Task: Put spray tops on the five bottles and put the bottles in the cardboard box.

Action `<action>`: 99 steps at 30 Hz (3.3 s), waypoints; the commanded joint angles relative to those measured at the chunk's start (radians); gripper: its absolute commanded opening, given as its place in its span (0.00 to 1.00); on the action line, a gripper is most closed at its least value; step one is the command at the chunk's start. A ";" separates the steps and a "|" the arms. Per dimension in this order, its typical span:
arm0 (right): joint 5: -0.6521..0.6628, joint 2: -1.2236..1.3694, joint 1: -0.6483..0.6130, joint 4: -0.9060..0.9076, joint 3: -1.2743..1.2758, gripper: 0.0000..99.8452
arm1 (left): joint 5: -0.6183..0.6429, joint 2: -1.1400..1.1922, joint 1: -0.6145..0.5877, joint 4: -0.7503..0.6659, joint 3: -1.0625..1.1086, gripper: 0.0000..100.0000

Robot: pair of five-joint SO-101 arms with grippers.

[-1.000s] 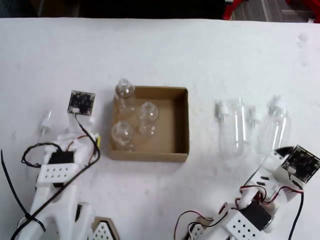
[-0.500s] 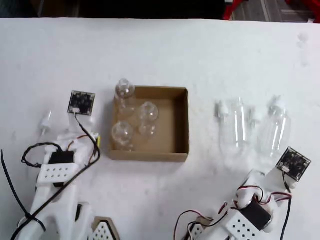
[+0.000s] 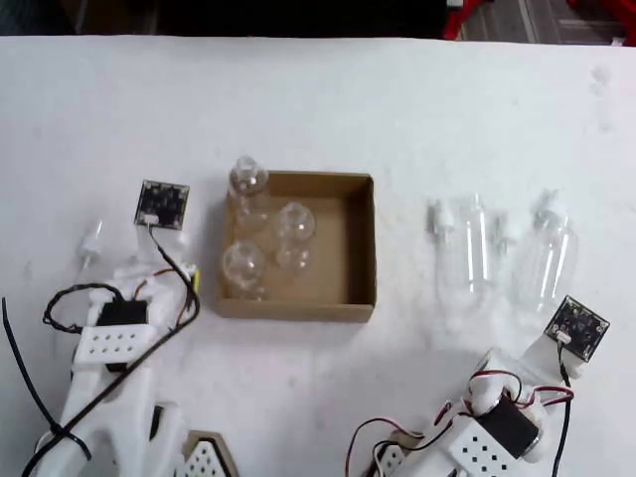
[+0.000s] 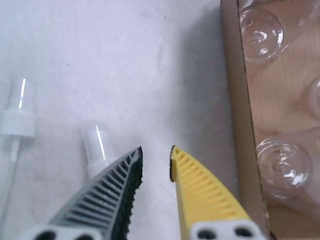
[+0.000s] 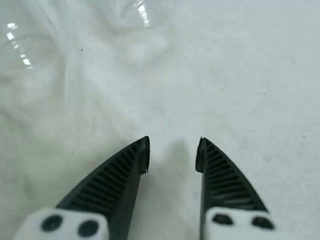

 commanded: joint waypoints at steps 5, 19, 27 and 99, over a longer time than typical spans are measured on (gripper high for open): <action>0.008 -0.004 0.002 0.002 0.009 0.02 | 0.005 -0.002 0.005 -0.015 -0.005 0.09; 0.008 -0.002 0.002 -0.108 0.009 0.06 | 0.005 -0.004 0.005 -0.015 -0.005 0.09; 0.009 -0.002 0.012 -0.105 0.009 0.13 | 0.005 -0.004 0.005 -0.015 -0.005 0.09; 0.000 -0.002 0.108 -0.131 0.009 0.03 | 0.005 -0.002 0.008 -0.015 -0.005 0.09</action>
